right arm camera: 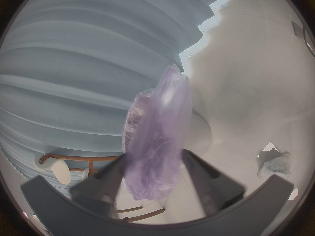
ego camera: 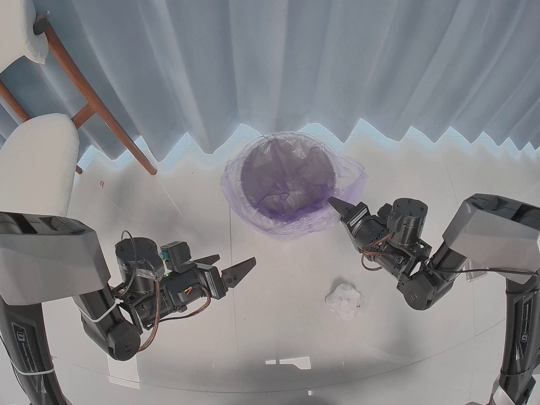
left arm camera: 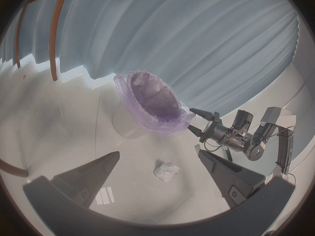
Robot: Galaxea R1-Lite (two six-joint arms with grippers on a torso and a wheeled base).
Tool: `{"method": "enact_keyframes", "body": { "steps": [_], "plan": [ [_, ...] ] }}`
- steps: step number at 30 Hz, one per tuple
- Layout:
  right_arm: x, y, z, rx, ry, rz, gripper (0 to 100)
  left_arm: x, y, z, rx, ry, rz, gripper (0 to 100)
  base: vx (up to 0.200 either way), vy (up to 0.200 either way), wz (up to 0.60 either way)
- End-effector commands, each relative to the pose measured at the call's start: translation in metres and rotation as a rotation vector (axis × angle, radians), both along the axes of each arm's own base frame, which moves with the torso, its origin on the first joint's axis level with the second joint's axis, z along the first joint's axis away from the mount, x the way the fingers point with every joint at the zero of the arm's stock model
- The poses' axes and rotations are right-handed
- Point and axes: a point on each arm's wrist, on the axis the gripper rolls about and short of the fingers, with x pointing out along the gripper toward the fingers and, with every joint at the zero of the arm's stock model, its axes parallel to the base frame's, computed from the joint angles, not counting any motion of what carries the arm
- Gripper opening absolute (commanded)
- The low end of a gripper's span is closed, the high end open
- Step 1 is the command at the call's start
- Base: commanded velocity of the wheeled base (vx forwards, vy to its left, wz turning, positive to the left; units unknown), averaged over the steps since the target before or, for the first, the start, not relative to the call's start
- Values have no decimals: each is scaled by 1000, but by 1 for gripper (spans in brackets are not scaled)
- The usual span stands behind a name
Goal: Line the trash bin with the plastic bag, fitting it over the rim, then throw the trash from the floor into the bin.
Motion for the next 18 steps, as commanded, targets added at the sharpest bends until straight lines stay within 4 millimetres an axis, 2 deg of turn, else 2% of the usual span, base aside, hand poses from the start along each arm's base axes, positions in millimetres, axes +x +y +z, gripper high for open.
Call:
{"method": "enact_keyframes", "body": {
  "steps": [1,5,10,13,18],
  "plan": [
    [-3,-1,-1,-13,9,-1,0,0,0,-1,1,3,0,100,0,0,0],
    [-17,-3,1,-82,37,13,0,0,0,-2,3,3,1,100,0,0,0],
    [-26,0,-8,-156,108,35,0,1,0,-3,14,1,19,100,0,0,0],
    [-28,4,-30,-187,192,57,0,1,0,-7,36,-3,23,100,0,0,0],
    [-15,7,-60,-217,208,56,0,1,-1,-9,42,0,21,100,0,0,0]
  ]
}}
